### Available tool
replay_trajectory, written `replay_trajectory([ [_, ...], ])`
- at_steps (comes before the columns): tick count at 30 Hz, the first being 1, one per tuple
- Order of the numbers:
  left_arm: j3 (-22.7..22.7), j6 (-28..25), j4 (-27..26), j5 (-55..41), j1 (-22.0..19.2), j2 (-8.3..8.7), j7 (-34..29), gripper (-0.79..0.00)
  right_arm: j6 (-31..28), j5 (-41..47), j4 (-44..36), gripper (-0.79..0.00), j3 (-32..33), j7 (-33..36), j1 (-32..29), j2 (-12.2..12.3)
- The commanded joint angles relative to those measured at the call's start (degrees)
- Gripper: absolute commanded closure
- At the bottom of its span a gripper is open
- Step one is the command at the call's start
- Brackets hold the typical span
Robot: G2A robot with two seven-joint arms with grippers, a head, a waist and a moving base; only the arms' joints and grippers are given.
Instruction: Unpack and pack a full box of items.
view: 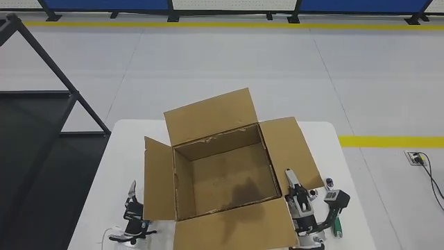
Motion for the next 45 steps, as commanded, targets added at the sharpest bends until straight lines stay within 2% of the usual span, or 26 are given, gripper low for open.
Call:
replay_trajectory([
  [1,0.0,1.3,0.4,-0.9,-0.2,-0.08,-0.4,-0.785,0.1,0.2,0.0,0.0,0.1,0.1,0.0,0.0],
  [3,-0.2,2.5,0.7,-1.8,-0.3,-0.14,-0.9,-0.785,0.3,0.5,-0.1,0.0,0.2,0.1,0.0,-0.1],
  [10,0.5,1.6,1.3,-5.9,-1.4,-0.39,-2.5,-0.785,0.6,0.9,-0.2,0.0,0.4,0.5,0.0,-0.2],
  [21,1.9,1.7,4.4,-12.4,-6.0,-1.01,-5.8,-0.785,0.8,1.1,-0.1,0.0,0.6,1.1,0.0,-0.3],
  [30,2.9,5.2,6.0,-17.6,-7.2,-1.79,-3.1,-0.785,0.8,1.3,0.1,0.0,0.7,1.5,0.1,-0.5],
  [33,3.6,4.4,6.4,-17.3,-7.2,-1.84,-2.2,-0.785,0.8,1.4,0.3,0.0,0.7,1.6,0.4,-0.5],
  [39,2.9,6.0,4.0,-18.0,-3.6,-1.84,3.5,-0.785,1.0,1.4,0.7,0.0,0.7,1.9,0.8,-0.6],
  [45,3.1,5.9,1.7,-11.0,1.9,-1.25,5.8,-0.785,1.3,1.7,1.2,0.0,0.8,2.2,1.3,-0.7],
])
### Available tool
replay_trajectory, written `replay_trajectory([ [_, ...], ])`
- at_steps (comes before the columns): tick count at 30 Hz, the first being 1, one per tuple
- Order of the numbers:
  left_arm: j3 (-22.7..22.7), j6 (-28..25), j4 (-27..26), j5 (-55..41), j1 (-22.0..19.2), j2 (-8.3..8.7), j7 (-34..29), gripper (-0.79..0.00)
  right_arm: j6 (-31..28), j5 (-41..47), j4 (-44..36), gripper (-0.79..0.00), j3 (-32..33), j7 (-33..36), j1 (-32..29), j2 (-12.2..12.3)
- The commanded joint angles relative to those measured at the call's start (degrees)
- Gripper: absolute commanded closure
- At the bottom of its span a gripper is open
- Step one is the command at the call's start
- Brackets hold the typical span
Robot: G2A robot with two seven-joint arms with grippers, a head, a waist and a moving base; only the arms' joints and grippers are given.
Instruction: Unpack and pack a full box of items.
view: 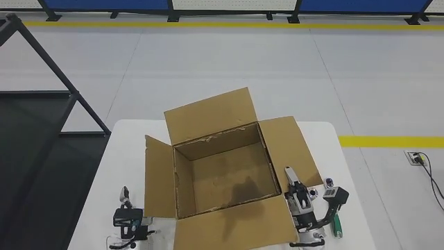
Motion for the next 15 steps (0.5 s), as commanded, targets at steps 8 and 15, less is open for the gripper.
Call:
replay_trajectory([
  [8,2.9,-0.6,-2.1,0.3,-0.3,-0.41,-1.2,-0.785,0.5,0.4,1.2,0.0,-0.3,0.9,1.3,-0.2],
  [15,3.7,1.6,-1.4,0.0,-2.1,-0.71,-4.0,-0.785,0.8,0.2,1.2,0.0,-0.4,1.0,1.4,-0.3],
])
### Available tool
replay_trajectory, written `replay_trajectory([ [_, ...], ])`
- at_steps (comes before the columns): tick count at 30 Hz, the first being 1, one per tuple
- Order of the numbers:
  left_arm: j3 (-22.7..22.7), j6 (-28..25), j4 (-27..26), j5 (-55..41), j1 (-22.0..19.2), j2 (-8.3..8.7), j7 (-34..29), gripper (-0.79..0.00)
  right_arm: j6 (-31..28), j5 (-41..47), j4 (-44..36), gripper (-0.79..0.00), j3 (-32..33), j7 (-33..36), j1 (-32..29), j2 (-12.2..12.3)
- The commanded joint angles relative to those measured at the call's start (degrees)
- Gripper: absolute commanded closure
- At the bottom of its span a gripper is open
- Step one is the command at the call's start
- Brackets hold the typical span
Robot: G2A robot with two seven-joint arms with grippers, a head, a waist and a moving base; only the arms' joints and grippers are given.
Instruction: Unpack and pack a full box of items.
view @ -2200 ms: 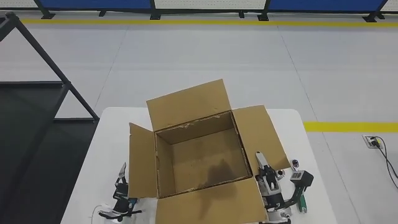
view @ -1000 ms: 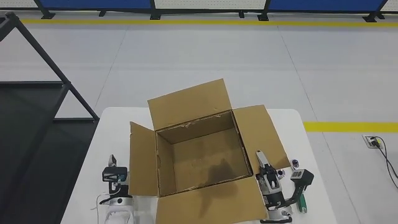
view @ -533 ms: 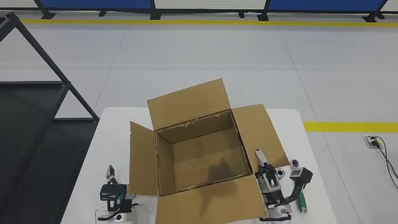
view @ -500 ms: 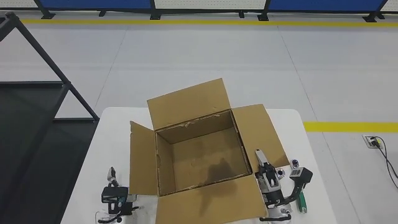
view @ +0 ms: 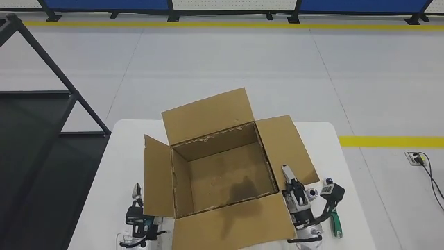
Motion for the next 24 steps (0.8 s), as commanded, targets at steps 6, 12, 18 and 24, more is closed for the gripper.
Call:
replay_trajectory([
  [6,1.1,1.8,3.8,-1.8,-2.9,-0.52,-3.3,-0.785,0.0,0.7,0.0,0.0,0.4,-0.7,-0.2,-0.1],
  [12,2.0,2.4,6.7,-3.9,-5.1,-0.99,-5.5,-0.785,0.1,1.2,0.0,0.0,0.7,-0.7,-0.2,-0.2],
  [18,2.0,3.3,9.3,-9.2,-7.9,-1.67,-6.4,-0.785,0.1,1.4,0.1,0.0,0.8,-0.2,-0.3,-0.2],
  [24,0.9,6.1,9.4,-12.1,-8.4,-2.04,-3.1,-0.785,0.2,1.8,0.0,0.0,1.4,-0.4,-0.5,-0.3],
])
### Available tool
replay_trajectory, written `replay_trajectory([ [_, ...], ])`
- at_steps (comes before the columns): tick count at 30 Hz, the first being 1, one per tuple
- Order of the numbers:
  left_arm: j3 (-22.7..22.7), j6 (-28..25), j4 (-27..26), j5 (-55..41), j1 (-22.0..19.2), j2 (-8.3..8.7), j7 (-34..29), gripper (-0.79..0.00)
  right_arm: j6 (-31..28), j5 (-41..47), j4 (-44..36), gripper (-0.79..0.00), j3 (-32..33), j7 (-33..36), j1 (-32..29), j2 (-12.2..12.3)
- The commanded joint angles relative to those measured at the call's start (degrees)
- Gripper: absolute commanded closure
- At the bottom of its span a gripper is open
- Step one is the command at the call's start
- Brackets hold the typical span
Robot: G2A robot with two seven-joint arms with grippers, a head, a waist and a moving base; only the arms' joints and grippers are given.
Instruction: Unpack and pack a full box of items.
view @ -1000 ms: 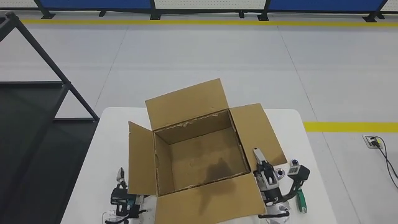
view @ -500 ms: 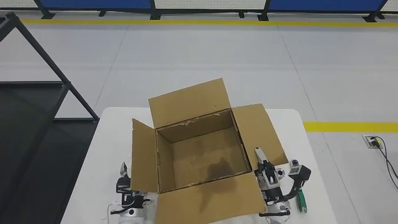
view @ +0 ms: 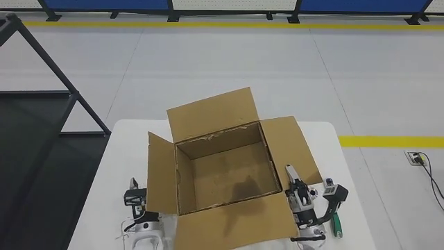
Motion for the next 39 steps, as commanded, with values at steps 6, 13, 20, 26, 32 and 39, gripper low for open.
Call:
replay_trajectory([
  [6,-2.0,2.6,-2.2,-0.9,1.1,-0.01,2.8,-0.785,0.6,2.5,0.3,0.0,0.5,-1.0,0.2,-0.2],
  [13,-3.3,3.8,-4.7,1.2,2.1,0.2,3.7,-0.785,0.2,4.9,1.2,0.0,1.0,-0.1,0.3,-0.3],
  [20,-4.1,4.8,-7.0,2.1,3.1,0.19,4.6,-0.785,-0.1,6.7,1.7,0.0,1.7,0.5,0.2,-0.3],
  [26,-4.4,5.5,-8.5,3.5,4.1,0.19,5.1,-0.785,-0.2,7.2,2.0,0.0,1.9,1.2,0.3,-0.4],
  [32,-4.8,5.2,-8.6,3.8,4.9,0.17,5.3,-0.785,-1.1,8.3,1.9,0.0,2.0,1.6,0.3,-0.5],
  [39,-6.9,3.9,-9.2,5.2,7.5,0.59,8.9,-0.785,-3.8,12.2,0.9,0.0,2.3,3.5,-0.7,-0.6],
])
